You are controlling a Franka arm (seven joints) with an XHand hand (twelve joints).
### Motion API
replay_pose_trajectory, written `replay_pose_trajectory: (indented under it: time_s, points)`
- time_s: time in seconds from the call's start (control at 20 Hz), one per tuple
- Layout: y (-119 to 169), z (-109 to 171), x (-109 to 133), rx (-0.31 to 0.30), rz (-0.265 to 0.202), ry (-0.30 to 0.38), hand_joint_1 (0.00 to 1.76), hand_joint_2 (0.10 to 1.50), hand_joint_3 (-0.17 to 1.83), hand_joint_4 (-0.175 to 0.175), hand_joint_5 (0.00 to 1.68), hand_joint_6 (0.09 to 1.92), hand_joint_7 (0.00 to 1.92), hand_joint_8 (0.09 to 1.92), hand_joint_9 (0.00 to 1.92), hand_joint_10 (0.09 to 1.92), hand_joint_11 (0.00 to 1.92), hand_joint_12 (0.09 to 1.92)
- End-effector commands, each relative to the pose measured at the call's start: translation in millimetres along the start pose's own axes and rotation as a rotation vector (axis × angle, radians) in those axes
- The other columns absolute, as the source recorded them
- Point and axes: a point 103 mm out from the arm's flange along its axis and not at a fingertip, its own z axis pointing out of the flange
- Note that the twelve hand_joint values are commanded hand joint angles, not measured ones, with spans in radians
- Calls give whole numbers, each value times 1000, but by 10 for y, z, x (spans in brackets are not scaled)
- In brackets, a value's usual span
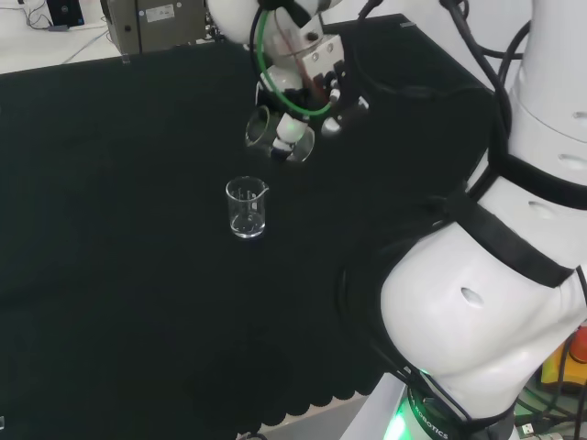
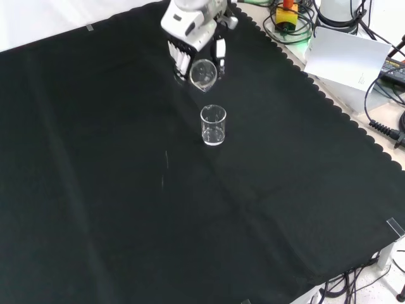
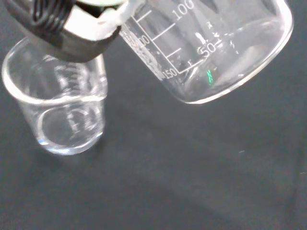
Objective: Place the beaker back on the table.
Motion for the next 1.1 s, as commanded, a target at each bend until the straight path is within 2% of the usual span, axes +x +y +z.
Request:
replay_pose_trajectory:
  time_s: [0.05,0.3,0.65,1.1]
  points:
    - [98,422,-19,-63,-47,213,1318,1017,-175,-104,1485,87,1510,279,1506,677,1304,881]
    - [133,503,-116,-74,-46,286,1317,1017,-175,-102,1485,87,1512,273,1502,677,1302,877]
    - [183,599,-169,-63,-38,310,1317,1017,-175,-101,1486,87,1515,266,1501,677,1302,874]
    - [294,717,-184,-91,-18,339,1317,1017,-175,-99,1486,87,1516,261,1498,677,1302,871]
